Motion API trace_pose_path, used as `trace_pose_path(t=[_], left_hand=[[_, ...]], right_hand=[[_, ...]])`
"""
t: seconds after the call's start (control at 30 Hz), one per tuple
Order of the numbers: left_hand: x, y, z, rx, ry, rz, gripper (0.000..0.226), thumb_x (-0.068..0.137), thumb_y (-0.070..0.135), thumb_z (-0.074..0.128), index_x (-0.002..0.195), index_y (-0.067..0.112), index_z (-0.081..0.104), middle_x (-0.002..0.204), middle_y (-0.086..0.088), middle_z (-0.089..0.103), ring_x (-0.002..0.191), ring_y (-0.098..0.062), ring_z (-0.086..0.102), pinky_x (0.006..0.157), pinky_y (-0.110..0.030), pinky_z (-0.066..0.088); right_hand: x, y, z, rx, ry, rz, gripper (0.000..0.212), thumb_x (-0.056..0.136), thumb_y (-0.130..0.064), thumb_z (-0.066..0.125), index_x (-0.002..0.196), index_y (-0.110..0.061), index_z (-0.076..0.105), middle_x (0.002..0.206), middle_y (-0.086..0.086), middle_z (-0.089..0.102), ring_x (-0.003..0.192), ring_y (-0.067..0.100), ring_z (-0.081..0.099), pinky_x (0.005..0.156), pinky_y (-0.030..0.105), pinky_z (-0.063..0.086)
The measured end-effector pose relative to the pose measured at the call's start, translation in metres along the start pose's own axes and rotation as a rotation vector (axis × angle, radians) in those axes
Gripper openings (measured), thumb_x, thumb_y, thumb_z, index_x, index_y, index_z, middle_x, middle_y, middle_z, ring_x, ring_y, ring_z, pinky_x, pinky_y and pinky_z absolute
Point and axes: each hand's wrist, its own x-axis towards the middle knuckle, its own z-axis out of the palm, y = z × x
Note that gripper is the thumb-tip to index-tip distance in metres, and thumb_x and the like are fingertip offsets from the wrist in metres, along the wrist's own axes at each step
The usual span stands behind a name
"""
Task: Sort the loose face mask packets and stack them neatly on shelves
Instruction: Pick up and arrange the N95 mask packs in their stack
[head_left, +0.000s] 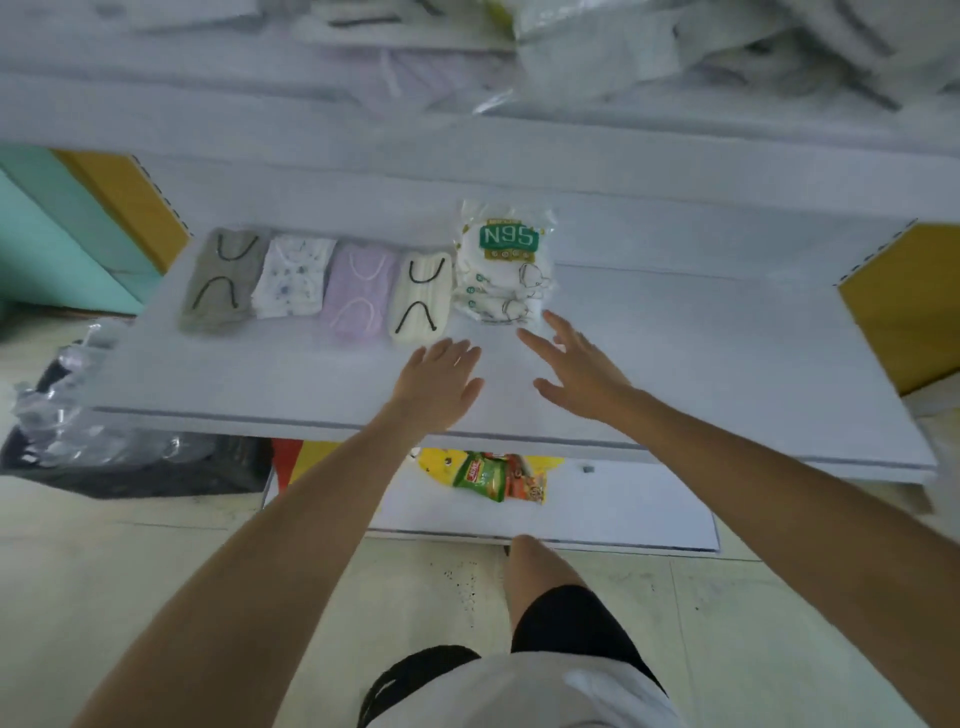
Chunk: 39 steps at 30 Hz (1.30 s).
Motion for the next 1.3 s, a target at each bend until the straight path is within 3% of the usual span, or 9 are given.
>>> trace_pose_path(t=[0.17,0.27,0.33,0.5,0.6,0.7,0.9,1.1,1.3], left_hand=[[-0.075,0.0,-0.074,0.063,0.184,0.213,0.049,0.102,0.035,0.032,0.146,0.013,0.031,0.151,-0.005,0.033,0.138,-0.02,0.031,0.111,-0.033,0.022],[-0.117,0.003,-0.123,0.088,0.324,0.359,0.041,0.098,0.025,0.046,0.134,0.006,0.05,0.134,-0.012,0.055,0.122,-0.027,0.053,0.099,-0.037,0.043],[-0.14,0.01,-0.156,0.092,0.521,0.455,0.029,0.089,0.016,0.059,0.113,0.001,0.066,0.107,-0.015,0.069,0.094,-0.029,0.068,0.072,-0.035,0.055],[-0.161,0.037,-0.229,0.05,0.829,0.504,0.034,0.086,0.019,0.043,0.097,0.003,0.071,0.09,-0.009,0.071,0.074,-0.027,0.068,0.053,-0.031,0.053],[-0.148,0.05,-0.259,0.027,0.881,0.413,0.035,0.09,0.02,0.045,0.115,0.004,0.065,0.108,-0.012,0.067,0.096,-0.028,0.064,0.067,-0.035,0.054],[-0.116,0.061,-0.275,0.003,0.704,0.26,0.046,0.099,0.028,0.043,0.142,0.015,0.039,0.143,-0.008,0.042,0.13,-0.025,0.039,0.1,-0.039,0.039],[-0.059,0.076,-0.288,0.099,0.478,0.009,0.073,0.094,0.046,0.045,0.152,0.023,0.007,0.159,-0.006,0.004,0.145,-0.026,0.008,0.115,-0.041,0.016],[-0.031,0.072,-0.29,0.05,0.423,-0.124,0.063,0.095,0.036,0.047,0.149,0.017,0.021,0.154,-0.011,0.025,0.139,-0.032,0.026,0.112,-0.044,0.025],[-0.024,0.069,-0.296,-0.191,0.912,-0.099,0.027,0.097,0.004,0.036,0.114,0.0,0.057,0.099,-0.022,0.059,0.086,-0.035,0.056,0.068,-0.038,0.04]], right_hand=[[-0.072,-0.064,-0.064,-0.082,0.17,-0.135,0.056,0.098,-0.035,0.042,0.148,-0.028,0.019,0.157,0.003,0.013,0.141,0.022,0.019,0.112,0.031,0.014],[-0.108,-0.1,-0.126,-0.053,0.402,-0.224,0.045,0.094,-0.022,0.053,0.138,-0.016,0.045,0.144,0.008,0.043,0.13,0.026,0.043,0.107,0.036,0.032],[-0.126,-0.119,-0.168,-0.064,0.658,-0.355,0.034,0.086,-0.009,0.062,0.12,-0.006,0.063,0.121,0.014,0.062,0.107,0.03,0.062,0.09,0.039,0.049],[-0.138,-0.136,-0.259,-0.165,0.893,-0.498,0.023,0.085,-0.005,0.057,0.105,-0.001,0.069,0.102,0.013,0.068,0.091,0.03,0.067,0.074,0.037,0.055],[-0.128,-0.116,-0.285,-0.102,0.862,-0.243,0.027,0.087,-0.009,0.058,0.113,-0.005,0.065,0.115,0.014,0.061,0.106,0.031,0.059,0.085,0.038,0.049],[-0.124,-0.079,-0.291,0.069,0.69,0.051,0.038,0.091,-0.019,0.056,0.128,-0.012,0.054,0.133,0.01,0.048,0.125,0.027,0.041,0.102,0.037,0.034],[-0.148,-0.008,-0.292,0.088,0.667,0.136,0.033,0.091,-0.018,0.056,0.123,-0.009,0.057,0.13,0.011,0.049,0.125,0.03,0.038,0.103,0.029,0.025],[-0.157,0.052,-0.303,0.012,0.513,0.329,0.048,0.091,-0.036,0.055,0.134,-0.018,0.047,0.139,0.009,0.042,0.13,0.028,0.033,0.107,0.035,0.026],[-0.153,0.069,-0.296,0.039,0.384,0.328,0.077,0.081,-0.055,0.06,0.143,-0.02,0.032,0.143,0.008,0.03,0.134,0.028,0.027,0.108,0.041,0.029]])
